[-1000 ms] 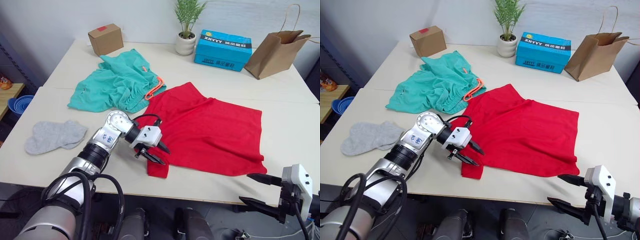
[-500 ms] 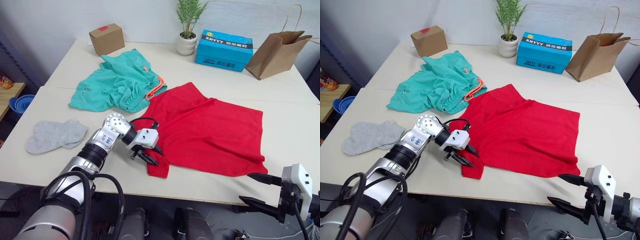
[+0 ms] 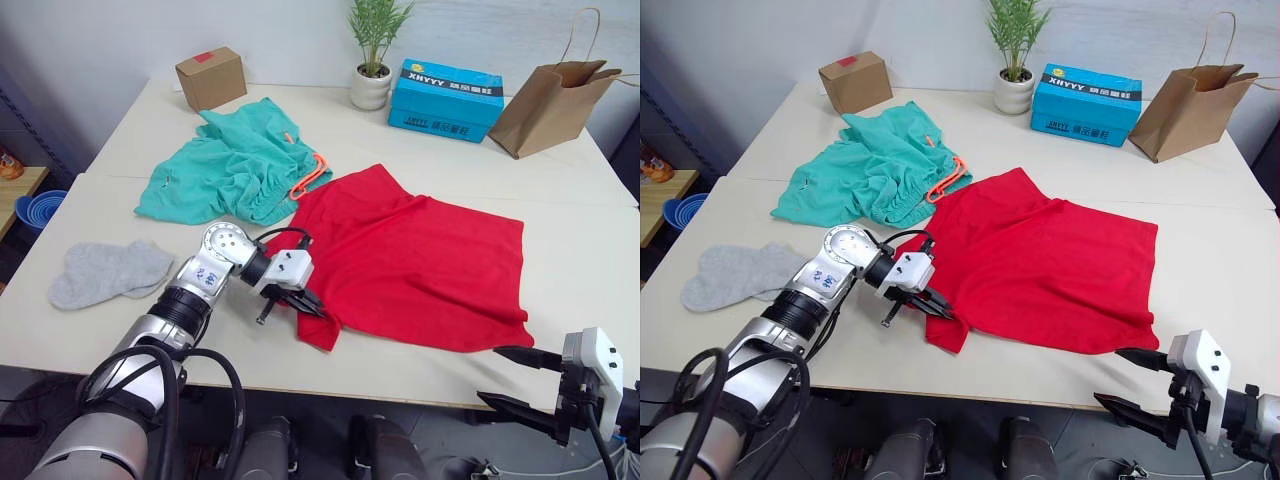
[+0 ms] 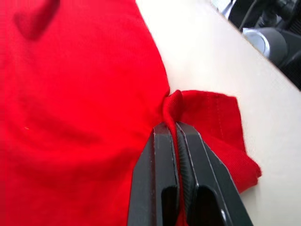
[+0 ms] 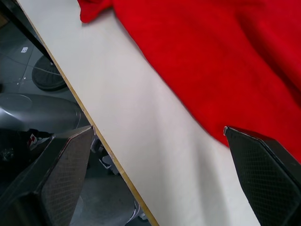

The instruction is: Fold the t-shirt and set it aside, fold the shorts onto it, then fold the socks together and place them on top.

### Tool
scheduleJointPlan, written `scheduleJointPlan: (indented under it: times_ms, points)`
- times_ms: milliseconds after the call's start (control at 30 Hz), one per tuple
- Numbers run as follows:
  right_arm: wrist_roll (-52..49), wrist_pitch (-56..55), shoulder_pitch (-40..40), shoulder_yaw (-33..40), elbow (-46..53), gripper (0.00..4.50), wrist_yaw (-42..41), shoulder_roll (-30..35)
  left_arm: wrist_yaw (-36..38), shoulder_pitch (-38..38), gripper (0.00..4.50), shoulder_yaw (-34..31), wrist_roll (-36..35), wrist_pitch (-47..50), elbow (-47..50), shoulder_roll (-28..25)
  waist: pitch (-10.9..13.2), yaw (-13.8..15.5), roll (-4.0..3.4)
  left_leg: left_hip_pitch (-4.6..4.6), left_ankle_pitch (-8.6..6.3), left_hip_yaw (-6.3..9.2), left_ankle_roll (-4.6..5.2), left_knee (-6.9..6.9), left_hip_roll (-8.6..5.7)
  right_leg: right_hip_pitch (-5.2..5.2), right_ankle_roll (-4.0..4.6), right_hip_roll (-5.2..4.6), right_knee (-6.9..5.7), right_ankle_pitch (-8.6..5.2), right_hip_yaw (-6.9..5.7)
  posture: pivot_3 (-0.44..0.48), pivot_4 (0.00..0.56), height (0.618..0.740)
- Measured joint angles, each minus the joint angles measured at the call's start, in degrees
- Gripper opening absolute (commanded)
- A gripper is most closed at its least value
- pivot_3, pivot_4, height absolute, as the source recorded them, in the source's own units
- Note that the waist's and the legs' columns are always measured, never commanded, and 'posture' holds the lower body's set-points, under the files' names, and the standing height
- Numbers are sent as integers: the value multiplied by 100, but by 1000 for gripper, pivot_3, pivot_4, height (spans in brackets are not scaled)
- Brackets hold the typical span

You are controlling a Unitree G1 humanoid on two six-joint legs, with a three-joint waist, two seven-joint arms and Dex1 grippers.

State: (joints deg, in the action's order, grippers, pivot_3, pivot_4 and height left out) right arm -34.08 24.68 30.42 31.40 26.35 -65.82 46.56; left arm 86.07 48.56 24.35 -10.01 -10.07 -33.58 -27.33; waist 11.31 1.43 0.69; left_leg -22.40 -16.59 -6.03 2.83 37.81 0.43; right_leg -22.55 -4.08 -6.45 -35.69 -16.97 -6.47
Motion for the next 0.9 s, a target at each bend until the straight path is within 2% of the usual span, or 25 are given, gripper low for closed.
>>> scheduleJointPlan:
  times_ms: [200,500,533,700,900]
  points:
    - [12,-1,-1,23,-90,4500,-65,9,-1,-366,43,-170,-264,191,475,-244,0,2,0,1,0,0,0,0,0,1,0,0,0,0,1,0,150,740]
    - [10,15,-56,24,-124,4500,-98,11,-5,-648,43,-177,-205,75,597,-204,0,7,-1,0,0,-1,0,0,0,1,0,0,1,0,1,0,150,740]
    - [10,18,-58,23,-124,4500,-98,11,-5,-657,516,-179,-206,117,627,-200,0,7,0,0,0,-1,0,0,0,1,0,0,2,0,1,0,150,740]
    - [8,42,-59,23,-123,4500,-91,11,-8,-725,1925,-193,-212,187,818,-170,0,7,0,0,0,0,0,0,0,1,0,0,1,0,1,0,150,740]
    - [5,49,-65,23,-120,4500,-78,11,-6,-724,1925,-190,-191,216,841,-208,0,2,-1,1,0,0,0,0,0,1,0,0,1,0,1,0,150,740]
